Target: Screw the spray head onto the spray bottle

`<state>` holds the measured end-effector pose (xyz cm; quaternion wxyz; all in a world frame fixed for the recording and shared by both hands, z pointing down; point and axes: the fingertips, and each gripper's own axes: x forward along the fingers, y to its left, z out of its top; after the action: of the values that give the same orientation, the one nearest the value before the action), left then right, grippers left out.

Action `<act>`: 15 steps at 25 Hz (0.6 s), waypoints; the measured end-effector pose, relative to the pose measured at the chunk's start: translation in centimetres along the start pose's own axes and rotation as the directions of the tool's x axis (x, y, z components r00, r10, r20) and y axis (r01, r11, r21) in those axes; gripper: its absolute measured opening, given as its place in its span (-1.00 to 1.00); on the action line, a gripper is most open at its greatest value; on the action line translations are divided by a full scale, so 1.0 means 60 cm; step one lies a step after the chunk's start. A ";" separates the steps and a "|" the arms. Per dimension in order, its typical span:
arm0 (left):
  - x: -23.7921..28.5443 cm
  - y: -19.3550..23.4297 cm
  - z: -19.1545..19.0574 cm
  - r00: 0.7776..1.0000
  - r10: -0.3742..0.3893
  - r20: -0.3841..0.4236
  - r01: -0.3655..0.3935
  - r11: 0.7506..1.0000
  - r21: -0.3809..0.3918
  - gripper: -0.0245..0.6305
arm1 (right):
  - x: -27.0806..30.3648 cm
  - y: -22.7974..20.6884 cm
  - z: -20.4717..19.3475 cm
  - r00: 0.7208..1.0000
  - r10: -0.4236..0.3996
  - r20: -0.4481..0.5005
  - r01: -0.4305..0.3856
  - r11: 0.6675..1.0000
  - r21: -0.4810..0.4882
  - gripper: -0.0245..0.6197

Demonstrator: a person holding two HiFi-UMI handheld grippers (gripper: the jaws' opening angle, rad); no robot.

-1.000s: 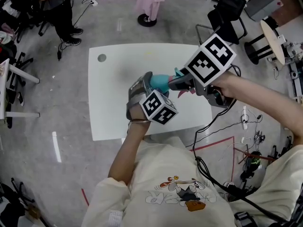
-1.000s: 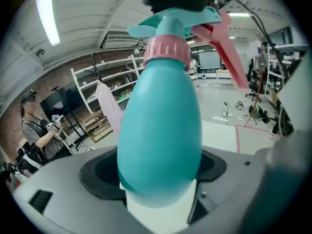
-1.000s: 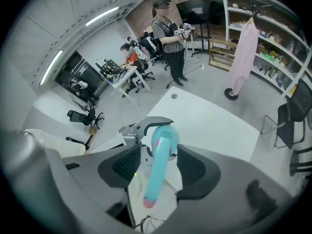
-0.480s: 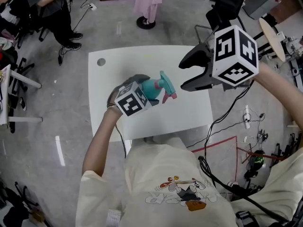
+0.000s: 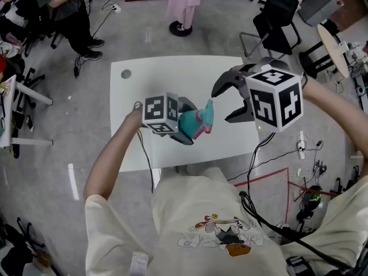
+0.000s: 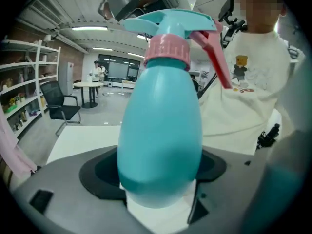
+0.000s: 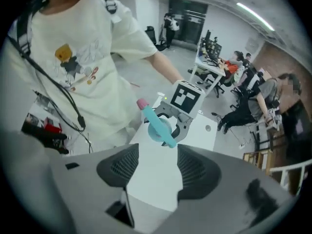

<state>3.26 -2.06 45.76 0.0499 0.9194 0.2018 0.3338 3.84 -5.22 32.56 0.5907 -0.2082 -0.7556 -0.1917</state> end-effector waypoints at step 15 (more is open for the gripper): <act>0.022 -0.013 0.042 0.989 -0.126 -0.076 0.133 0.987 0.091 0.32 | 0.039 0.046 0.027 0.996 0.091 -0.025 -0.094 0.982 -0.164 -0.35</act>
<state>5.50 -0.70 44.39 0.0202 0.8935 0.2786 0.3516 3.53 -1.84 34.61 0.5864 -0.2896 -0.7213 -0.2278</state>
